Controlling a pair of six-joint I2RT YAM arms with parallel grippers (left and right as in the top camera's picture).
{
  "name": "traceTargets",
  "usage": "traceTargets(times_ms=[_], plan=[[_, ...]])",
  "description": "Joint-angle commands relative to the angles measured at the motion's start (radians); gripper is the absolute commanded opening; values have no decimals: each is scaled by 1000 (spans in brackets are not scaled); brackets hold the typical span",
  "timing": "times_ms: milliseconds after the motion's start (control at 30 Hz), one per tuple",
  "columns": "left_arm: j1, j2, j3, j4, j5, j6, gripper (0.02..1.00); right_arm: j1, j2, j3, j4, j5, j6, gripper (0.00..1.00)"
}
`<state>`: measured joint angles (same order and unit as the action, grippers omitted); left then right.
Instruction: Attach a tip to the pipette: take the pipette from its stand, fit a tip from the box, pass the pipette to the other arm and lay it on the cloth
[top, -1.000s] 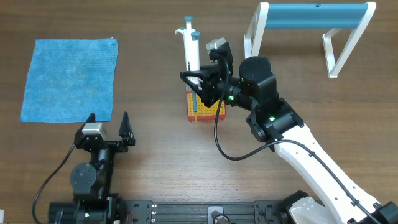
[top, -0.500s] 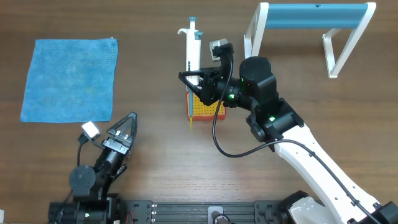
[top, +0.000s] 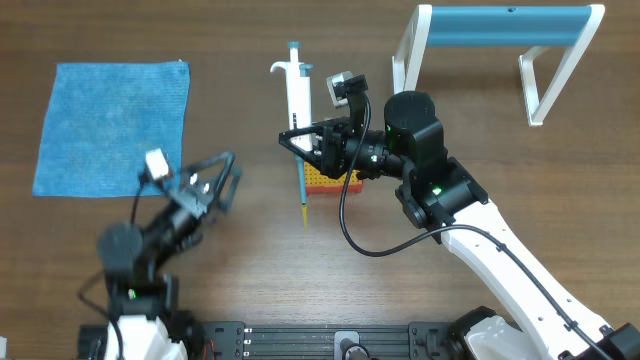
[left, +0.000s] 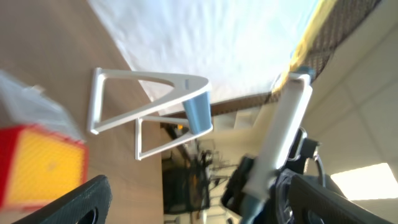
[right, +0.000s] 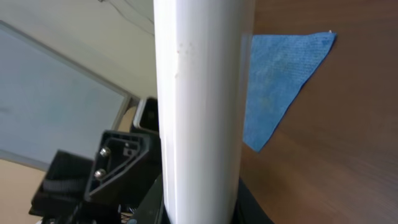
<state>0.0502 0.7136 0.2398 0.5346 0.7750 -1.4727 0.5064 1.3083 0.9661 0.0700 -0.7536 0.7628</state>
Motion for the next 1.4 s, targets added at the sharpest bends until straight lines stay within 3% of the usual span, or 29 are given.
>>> traceTargets(times_ms=[33,133,300,633,800,900,967,1000,1033,1067,1167,1267,1300,1400], plan=[[2,322,276,78,362,208,919,4,-8,13,10,-26,11,80],[-1,479,396,161,461,223,919,4,-8,13,10,-26,11,82],[-38,658,545,256,520,221,919,4,-8,13,17,-52,11,80],[-153,716,625,304,504,217,919,4,-8,13,17,-56,11,80],[-196,716,624,304,468,217,912,4,-8,13,21,-113,11,80],[-202,716,624,303,448,218,647,4,-8,13,21,-113,11,80],[-202,716,624,304,439,218,603,4,-8,13,21,-128,11,80],[-202,716,624,303,436,218,305,4,-8,13,21,-139,11,80],[-202,716,624,303,433,218,71,4,-8,13,21,-148,11,80],[-202,716,624,303,428,217,27,4,-8,13,21,-151,11,80],[-202,716,624,295,404,218,29,4,-8,13,21,-169,11,82],[-202,716,624,260,358,225,27,4,-8,13,20,-187,11,730],[-202,716,624,240,343,241,27,3,-8,13,20,-188,11,820],[-199,716,624,53,290,358,27,-19,-8,13,20,-218,11,849]])
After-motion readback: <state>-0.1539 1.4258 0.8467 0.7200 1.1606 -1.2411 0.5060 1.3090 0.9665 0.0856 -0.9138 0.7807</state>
